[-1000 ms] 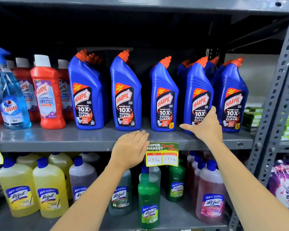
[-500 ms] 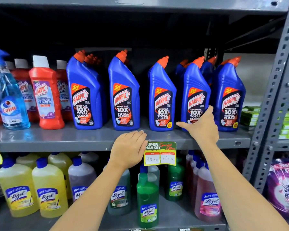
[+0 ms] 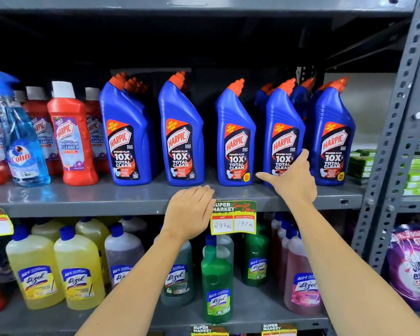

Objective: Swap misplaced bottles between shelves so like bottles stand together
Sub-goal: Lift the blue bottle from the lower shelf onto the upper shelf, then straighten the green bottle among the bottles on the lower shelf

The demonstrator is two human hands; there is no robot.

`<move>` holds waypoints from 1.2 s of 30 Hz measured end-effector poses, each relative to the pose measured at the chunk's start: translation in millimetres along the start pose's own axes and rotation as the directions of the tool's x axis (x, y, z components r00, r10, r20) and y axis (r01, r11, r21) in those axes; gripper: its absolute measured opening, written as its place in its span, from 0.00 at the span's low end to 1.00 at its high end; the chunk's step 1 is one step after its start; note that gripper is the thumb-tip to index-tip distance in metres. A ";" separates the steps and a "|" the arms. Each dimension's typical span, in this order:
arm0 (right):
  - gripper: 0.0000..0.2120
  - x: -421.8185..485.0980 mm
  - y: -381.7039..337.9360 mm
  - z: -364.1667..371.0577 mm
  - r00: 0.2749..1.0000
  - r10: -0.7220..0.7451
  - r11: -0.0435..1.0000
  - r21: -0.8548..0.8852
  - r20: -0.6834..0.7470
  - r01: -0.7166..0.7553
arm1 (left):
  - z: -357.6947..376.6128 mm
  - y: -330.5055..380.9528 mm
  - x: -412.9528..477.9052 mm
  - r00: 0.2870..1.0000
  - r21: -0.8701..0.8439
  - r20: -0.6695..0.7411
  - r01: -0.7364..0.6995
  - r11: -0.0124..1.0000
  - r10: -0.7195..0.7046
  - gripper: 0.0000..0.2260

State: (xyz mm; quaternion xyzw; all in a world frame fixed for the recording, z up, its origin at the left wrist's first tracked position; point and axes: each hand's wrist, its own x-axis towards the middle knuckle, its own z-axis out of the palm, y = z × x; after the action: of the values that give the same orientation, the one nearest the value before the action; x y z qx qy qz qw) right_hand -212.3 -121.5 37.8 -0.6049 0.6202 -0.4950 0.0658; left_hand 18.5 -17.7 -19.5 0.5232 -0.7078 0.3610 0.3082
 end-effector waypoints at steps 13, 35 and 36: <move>0.27 -51.4 43.8 8.9 0.876 -0.211 0.810 0.424 -0.434 0.406 | 13.2 25.1 -77.3 0.966 -0.153 -0.014 0.254 0.955 -0.259 0.23; 0.55 -253.4 74.3 158.3 0.924 -0.016 0.973 0.219 0.381 -0.074 | 87.0 61.7 -288.2 0.497 0.043 0.858 0.175 0.984 -0.126 0.28; 0.54 -254.8 73.8 160.6 0.925 0.012 0.980 0.180 0.379 -0.087 | 86.3 61.0 -288.0 0.479 0.056 0.867 0.174 0.983 -0.135 0.28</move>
State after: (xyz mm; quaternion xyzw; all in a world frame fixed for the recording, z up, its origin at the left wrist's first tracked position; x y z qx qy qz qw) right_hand -87.6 -15.9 -225.7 -0.6634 0.5600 -0.4260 0.2546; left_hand 30.3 71.2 -312.8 0.6886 -0.7235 0.0059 -0.0479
